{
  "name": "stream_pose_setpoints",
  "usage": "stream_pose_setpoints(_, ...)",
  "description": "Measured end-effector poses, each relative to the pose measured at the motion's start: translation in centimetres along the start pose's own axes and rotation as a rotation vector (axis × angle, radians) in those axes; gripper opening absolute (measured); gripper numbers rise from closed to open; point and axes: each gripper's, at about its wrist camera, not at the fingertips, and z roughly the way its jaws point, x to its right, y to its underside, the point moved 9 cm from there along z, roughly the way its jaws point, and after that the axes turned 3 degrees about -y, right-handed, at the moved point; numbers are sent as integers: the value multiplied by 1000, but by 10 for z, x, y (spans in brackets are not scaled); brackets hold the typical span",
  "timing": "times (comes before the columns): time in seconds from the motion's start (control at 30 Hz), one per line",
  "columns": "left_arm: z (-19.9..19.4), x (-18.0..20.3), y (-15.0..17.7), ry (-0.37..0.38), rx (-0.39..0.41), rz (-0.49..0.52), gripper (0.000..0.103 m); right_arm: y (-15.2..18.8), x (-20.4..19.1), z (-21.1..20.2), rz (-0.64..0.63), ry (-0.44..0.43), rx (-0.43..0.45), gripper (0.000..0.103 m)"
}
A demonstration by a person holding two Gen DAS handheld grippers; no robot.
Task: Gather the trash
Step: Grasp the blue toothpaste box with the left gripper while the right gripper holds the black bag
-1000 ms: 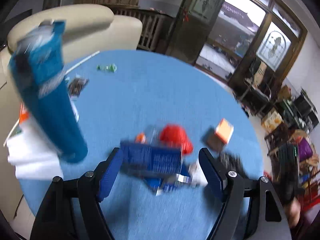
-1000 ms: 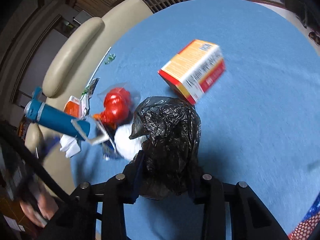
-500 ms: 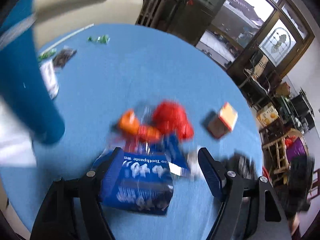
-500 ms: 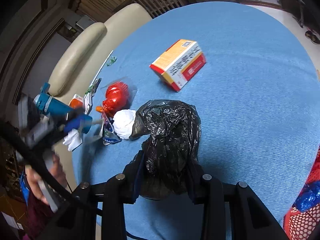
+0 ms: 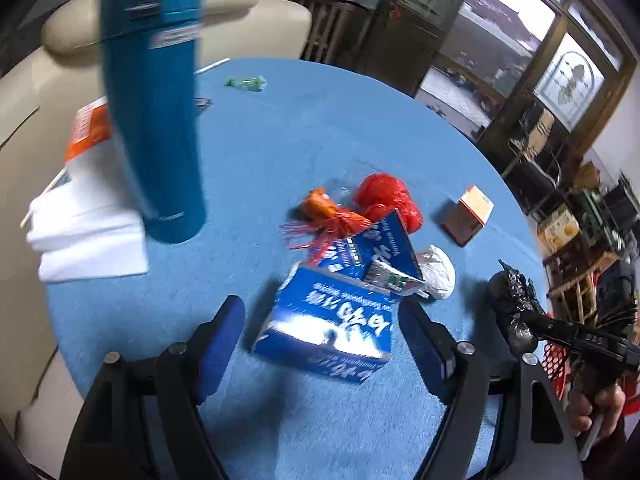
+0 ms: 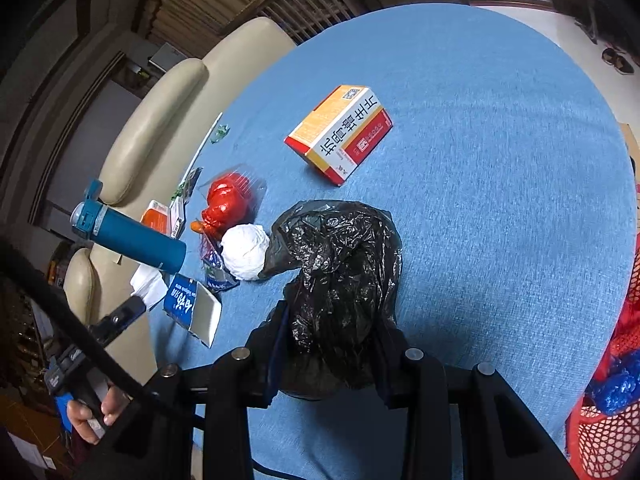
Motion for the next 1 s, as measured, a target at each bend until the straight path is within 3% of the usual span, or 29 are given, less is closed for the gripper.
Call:
stream_pose_setpoints(0.23, 34, 20, 6, 0, -59, 104, 83, 2, 5, -1, 7, 3, -4, 39)
stream_pose_setpoints(0.47, 35, 41, 17, 16, -38, 240, 85, 7, 5, 10, 7, 2, -30, 39)
stream_pose_setpoints(1.0, 39, 23, 30, -120, -8, 332, 85, 14, -1, 20, -4, 5, -58, 39)
